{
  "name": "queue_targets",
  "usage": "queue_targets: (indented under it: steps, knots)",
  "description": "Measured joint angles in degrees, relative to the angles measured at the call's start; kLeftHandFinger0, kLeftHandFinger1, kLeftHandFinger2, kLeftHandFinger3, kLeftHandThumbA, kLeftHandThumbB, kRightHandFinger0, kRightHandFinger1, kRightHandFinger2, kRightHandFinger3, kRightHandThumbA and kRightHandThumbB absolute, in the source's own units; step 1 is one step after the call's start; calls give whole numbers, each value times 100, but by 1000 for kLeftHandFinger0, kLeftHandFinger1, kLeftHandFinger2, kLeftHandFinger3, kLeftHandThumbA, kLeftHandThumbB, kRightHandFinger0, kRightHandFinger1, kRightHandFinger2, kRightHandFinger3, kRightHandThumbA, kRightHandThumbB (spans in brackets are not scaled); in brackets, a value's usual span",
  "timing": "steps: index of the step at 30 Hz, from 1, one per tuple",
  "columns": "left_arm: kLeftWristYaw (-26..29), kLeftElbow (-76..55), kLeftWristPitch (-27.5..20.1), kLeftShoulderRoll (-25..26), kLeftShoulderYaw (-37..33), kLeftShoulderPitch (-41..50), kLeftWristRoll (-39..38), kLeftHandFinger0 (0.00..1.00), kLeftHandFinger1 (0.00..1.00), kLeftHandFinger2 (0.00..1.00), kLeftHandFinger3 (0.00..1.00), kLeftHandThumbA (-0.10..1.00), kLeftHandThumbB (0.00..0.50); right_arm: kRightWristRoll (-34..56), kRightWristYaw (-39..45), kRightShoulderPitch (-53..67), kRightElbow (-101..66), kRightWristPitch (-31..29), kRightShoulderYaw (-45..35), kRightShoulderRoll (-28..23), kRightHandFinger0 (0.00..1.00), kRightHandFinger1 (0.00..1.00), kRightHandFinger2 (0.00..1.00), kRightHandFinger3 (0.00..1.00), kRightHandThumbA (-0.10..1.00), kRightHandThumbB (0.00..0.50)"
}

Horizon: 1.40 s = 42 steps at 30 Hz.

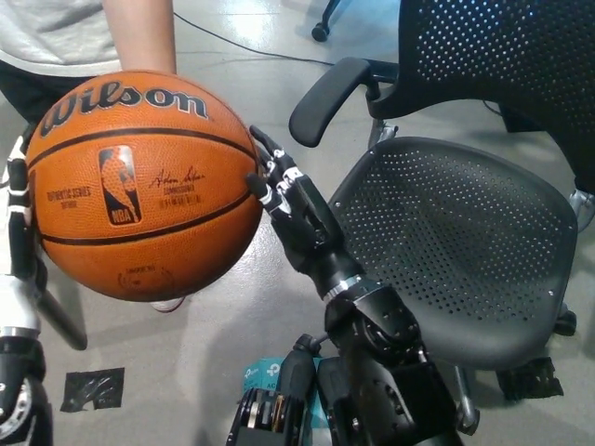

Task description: The robot grabs the basketball from a person using both hands and then drops it on the black chair in the front

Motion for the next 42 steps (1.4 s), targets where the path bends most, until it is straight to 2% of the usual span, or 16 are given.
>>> queue_targets:
  steps: [2,4,6,7,10,14,19,22,25,27,31,33,34,37,39,42]
  knots:
    - [113,0,46,-81,-54,52,71,1000,1000,1000,1000,1000,111,-25,-143,-1,68,-252,37,58,1000,1000,1000,1000,1000,283]
    - [219,-1,84,-178,-143,123,159,1000,1000,1000,1000,1000,101,-30,-333,-2,184,-521,113,70,1000,1000,1000,1000,1000,282]
    - [350,-5,119,-257,-227,198,269,1000,1000,1000,1000,1000,91,-31,-542,2,267,-731,183,69,1000,1000,1000,1000,1000,246]
    - [411,-13,152,-312,-277,233,330,1000,1000,1000,1000,1000,80,-31,-636,3,301,-838,221,69,1000,1000,1000,1000,1000,266]
    - [590,-14,250,-441,-461,268,494,1000,1000,1000,1000,1000,53,-31,-865,32,319,-1043,251,69,1000,1000,1000,1000,1000,246]
    - [759,-23,411,-525,-596,258,591,1000,1000,1000,1000,1000,75,-32,-1049,43,319,-1163,255,69,1000,1000,1000,1000,1000,276]
    - [870,-29,535,-584,-657,224,593,1000,1000,1000,1000,1000,87,-36,-1209,42,300,-1202,302,61,1000,1000,1000,1000,1000,277]
    - [927,-30,588,-586,-721,198,601,1000,1000,1000,1000,1000,82,-46,-1278,43,267,-1223,326,32,1000,1000,1000,1000,1000,237]
    - [987,-28,635,-586,-800,124,615,1000,1000,1000,1000,1000,80,-48,-1329,42,217,-1265,333,-17,1000,1000,1000,1000,1000,218]
    - [1025,-23,663,-586,-850,51,630,1000,1000,1000,1000,1000,118,-48,-1360,42,160,-1276,332,-44,1000,1000,1000,1000,1000,218]
    - [1068,-25,807,-587,-1012,-191,719,1000,1000,1000,1000,1000,143,-48,-1461,43,-153,-1223,324,-188,1000,1000,1000,1000,1000,245]
    - [1068,-30,890,-596,-1083,-357,757,1000,1000,1000,1000,1000,143,-48,-1541,43,-377,-1151,307,-262,1000,1000,1000,1000,1000,250]
    - [1068,-31,944,-611,-1127,-475,774,1000,1000,1000,1000,1000,131,-44,-1589,43,-516,-1104,288,-312,1000,1000,1000,1000,1000,226]
    - [1068,-23,1053,-689,-1262,-831,806,1000,1000,1000,1000,1000,126,-23,-1674,35,-938,-939,193,-481,1000,1000,1000,1000,1000,215]
    - [1068,17,1114,-744,-1358,-1049,842,1000,1000,1000,1000,1000,125,-6,-1729,15,-1174,-838,111,-592,1000,1000,1000,1000,1000,250]
    - [1068,206,1208,-840,-1504,-1422,910,1000,1000,1000,1000,1000,102,24,-1830,-49,-1443,-657,-52,-772,1000,1000,1000,1000,1000,259]
